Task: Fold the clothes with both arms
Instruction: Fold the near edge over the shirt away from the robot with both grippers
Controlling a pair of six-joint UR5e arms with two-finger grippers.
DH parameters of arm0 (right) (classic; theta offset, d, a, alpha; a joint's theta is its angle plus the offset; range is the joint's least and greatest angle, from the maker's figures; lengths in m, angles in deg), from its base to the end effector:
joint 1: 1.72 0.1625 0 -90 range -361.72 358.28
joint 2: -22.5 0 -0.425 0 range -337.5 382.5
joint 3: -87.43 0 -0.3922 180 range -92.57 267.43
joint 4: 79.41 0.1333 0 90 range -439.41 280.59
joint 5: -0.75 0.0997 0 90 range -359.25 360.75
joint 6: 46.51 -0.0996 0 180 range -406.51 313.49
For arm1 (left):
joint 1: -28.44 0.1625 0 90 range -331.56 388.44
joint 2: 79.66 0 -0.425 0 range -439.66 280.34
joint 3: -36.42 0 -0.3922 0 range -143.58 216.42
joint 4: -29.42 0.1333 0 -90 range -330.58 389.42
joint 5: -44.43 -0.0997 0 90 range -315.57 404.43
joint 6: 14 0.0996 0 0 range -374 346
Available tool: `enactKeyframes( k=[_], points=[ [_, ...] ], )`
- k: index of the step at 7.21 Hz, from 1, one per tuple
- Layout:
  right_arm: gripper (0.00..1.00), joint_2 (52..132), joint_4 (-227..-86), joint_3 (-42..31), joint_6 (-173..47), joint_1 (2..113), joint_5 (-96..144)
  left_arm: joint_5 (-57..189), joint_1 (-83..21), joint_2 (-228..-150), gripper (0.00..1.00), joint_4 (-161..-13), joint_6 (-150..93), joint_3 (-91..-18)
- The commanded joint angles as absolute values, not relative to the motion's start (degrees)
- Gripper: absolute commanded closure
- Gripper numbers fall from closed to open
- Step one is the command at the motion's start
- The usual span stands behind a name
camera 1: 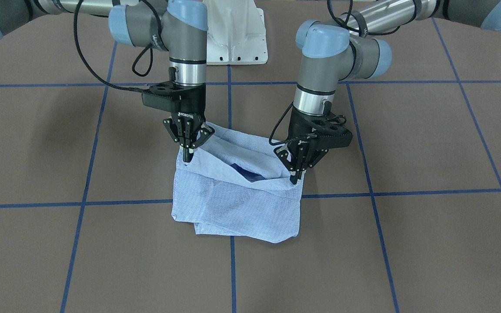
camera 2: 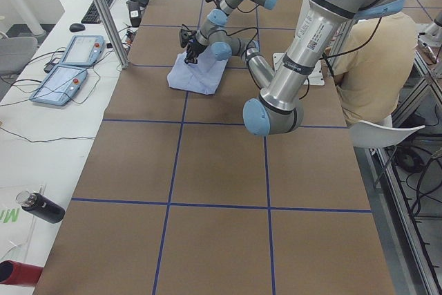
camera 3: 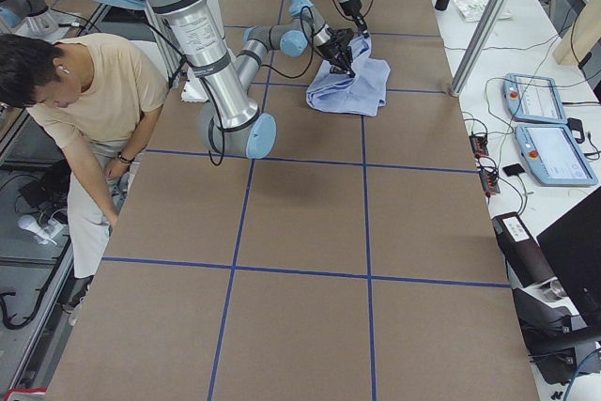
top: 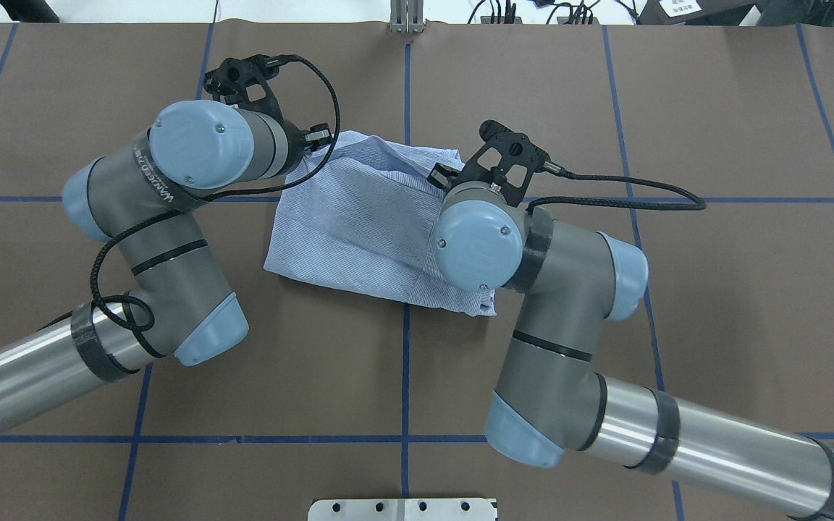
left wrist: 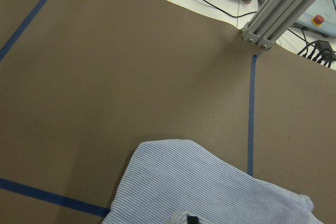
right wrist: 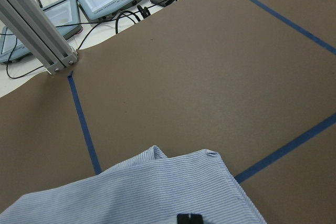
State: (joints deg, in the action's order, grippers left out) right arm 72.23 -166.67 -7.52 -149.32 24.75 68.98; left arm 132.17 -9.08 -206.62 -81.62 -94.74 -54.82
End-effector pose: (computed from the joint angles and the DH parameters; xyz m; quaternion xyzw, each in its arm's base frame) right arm -0.5386 -0.4584 0.1963 0.2188 -0.3758 0.3739 0.8193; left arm 0.4718 -0.5353 0.2248 0.2119 0.4467 -0.2216 0.8405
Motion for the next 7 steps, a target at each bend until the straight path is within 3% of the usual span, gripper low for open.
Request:
enactKeyframes(
  k=[1, 3, 4, 5, 7],
  points=[
    [1.0, 67.24, -160.02, 4.7, -146.81, 26.75, 70.6, 132.14, -9.53, -211.3, 1.0, -88.94, -91.01, -43.25],
    [1.0, 67.32, -158.61, 6.74, -144.43, 27.29, 71.32, 132.14, -10.15, -214.3, 1.0, -91.25, -87.66, -36.99],
    [0.06, 67.32, -157.99, 7.26, -142.59, 27.64, 71.58, 132.23, -10.32, -214.39, 0.11, -91.34, -84.43, -36.88],
    [0.0, 66.63, -157.46, 7.1, -137.53, 29.12, 73.85, 132.84, -11.71, -214.22, 0.0, -91.69, -79.44, -37.57],
    [0.0, 67.14, -157.98, 4.48, -130.86, 37.79, 93.13, 144.98, -17.06, -212.21, 0.0, -90.91, -72.15, -42.21]
  ],
)
